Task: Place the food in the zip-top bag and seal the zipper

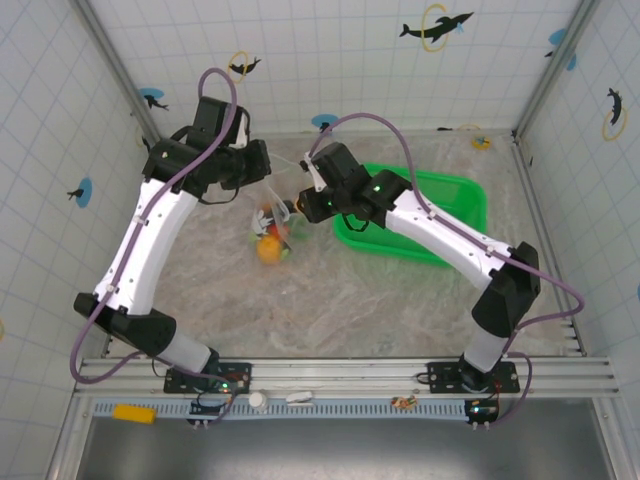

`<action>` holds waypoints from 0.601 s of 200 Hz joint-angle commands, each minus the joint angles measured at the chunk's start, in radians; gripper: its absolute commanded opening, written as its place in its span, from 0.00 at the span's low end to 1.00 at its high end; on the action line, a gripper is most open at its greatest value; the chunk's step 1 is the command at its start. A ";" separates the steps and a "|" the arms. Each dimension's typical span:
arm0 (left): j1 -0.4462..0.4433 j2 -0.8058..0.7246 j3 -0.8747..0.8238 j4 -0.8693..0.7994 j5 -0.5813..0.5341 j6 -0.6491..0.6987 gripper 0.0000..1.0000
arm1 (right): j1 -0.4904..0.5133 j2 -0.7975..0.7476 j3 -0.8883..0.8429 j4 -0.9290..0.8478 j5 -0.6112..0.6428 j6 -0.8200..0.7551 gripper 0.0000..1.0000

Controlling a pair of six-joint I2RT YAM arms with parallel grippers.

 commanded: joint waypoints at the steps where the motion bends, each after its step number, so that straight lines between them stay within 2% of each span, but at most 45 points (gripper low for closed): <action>1: -0.023 -0.014 -0.071 0.022 0.061 0.022 0.00 | -0.007 0.000 -0.021 0.015 -0.036 0.028 0.51; 31: -0.066 -0.088 -0.278 0.158 0.157 -0.042 0.00 | -0.022 -0.002 0.000 0.022 -0.053 0.056 0.57; 45: -0.065 -0.136 -0.364 0.250 0.186 -0.090 0.00 | -0.023 0.005 0.025 0.011 -0.049 0.060 0.70; 53: -0.065 -0.148 -0.382 0.276 0.188 -0.106 0.00 | -0.025 0.010 0.041 0.001 -0.049 0.065 0.74; 87: -0.066 -0.143 -0.381 0.270 0.196 -0.117 0.00 | -0.054 0.003 0.074 -0.015 -0.067 0.090 0.74; 120: -0.066 -0.147 -0.365 0.260 0.182 -0.121 0.00 | -0.107 -0.037 0.055 0.029 -0.157 0.125 0.72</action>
